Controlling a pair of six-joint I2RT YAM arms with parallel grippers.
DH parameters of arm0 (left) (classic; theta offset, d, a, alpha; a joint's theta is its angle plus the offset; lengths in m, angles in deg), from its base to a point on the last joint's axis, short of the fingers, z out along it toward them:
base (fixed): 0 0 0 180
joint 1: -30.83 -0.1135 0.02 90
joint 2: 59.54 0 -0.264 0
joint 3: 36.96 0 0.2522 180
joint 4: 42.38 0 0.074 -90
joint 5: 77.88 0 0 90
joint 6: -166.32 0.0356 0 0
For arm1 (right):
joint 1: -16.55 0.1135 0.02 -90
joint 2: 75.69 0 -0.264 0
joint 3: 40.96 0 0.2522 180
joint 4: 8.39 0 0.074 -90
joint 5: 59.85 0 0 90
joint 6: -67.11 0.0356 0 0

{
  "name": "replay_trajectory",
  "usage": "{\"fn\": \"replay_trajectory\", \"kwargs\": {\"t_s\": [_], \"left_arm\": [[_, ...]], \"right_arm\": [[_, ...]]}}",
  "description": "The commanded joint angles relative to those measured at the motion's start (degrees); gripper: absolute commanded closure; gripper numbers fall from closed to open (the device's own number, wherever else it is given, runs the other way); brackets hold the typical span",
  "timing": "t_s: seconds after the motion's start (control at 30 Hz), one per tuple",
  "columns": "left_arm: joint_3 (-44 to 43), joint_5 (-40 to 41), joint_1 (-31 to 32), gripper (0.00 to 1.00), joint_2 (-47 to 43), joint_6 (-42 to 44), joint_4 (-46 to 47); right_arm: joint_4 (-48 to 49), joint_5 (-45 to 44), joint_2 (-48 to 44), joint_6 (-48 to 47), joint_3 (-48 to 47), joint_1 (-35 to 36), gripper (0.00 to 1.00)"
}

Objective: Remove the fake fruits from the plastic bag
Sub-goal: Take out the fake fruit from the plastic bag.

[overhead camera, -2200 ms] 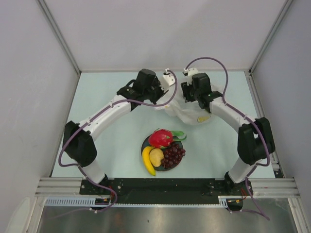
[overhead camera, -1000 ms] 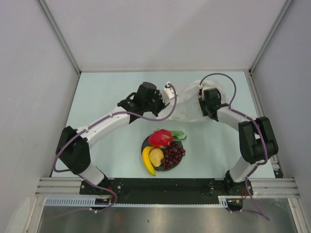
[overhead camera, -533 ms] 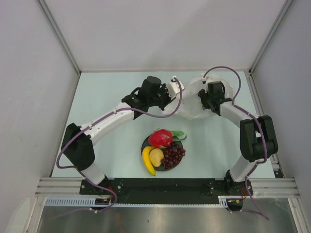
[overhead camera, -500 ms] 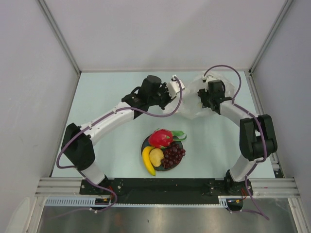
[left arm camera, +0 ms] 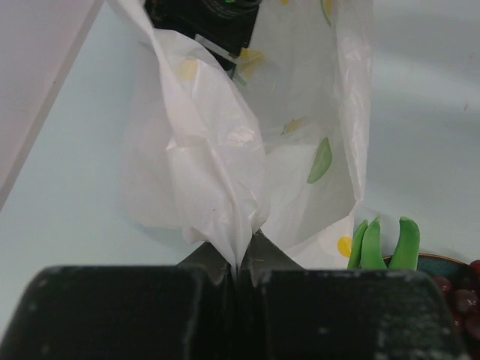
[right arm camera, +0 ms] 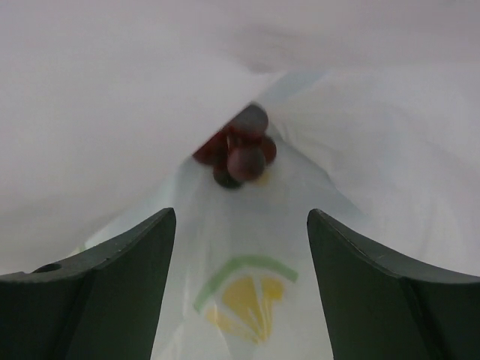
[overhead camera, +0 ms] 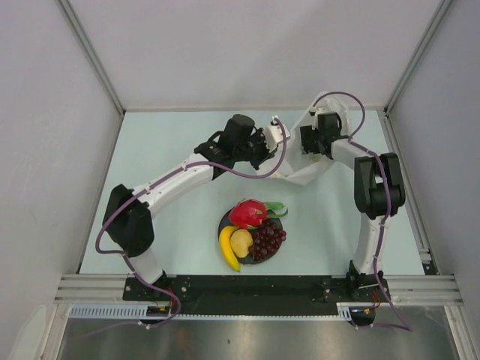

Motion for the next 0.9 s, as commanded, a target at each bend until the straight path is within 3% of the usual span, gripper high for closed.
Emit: {"fn": "replay_trajectory", "kwargs": {"t_s": [0.0,0.2,0.53,0.63,0.77,0.83,0.87], "left_arm": [[-3.8,-2.4,0.1,1.0,1.0,1.4,-0.9],[-4.3,-2.0,0.0,1.0,1.5,1.3,-1.7],[-3.7,-1.7,0.1,1.0,1.4,1.6,-2.6],[-3.4,-1.7,0.1,1.0,1.4,1.2,-2.8],[-1.7,-1.5,0.1,1.0,0.9,1.2,-2.4],[-0.6,-1.3,0.1,1.0,0.5,1.2,-2.0],[-0.1,-1.3,0.0,1.0,0.4,1.4,-1.9]], "right_arm": [[0.8,1.1,6.9,1.3,-10.6,0.2,0.23],[-5.4,-1.6,16.2,-4.6,-24.4,0.7,0.21],[-3.3,-4.7,21.2,-13.2,-25.3,2.3,0.22],[-2.1,-4.0,21.6,-14.2,-25.3,2.2,0.27],[-1.7,-1.6,20.1,-14.4,-23.9,2.2,0.49],[-1.4,0.4,18.6,-13.8,-22.3,2.2,0.53],[-1.5,0.8,16.6,-13.3,-21.8,2.2,0.6]]}}
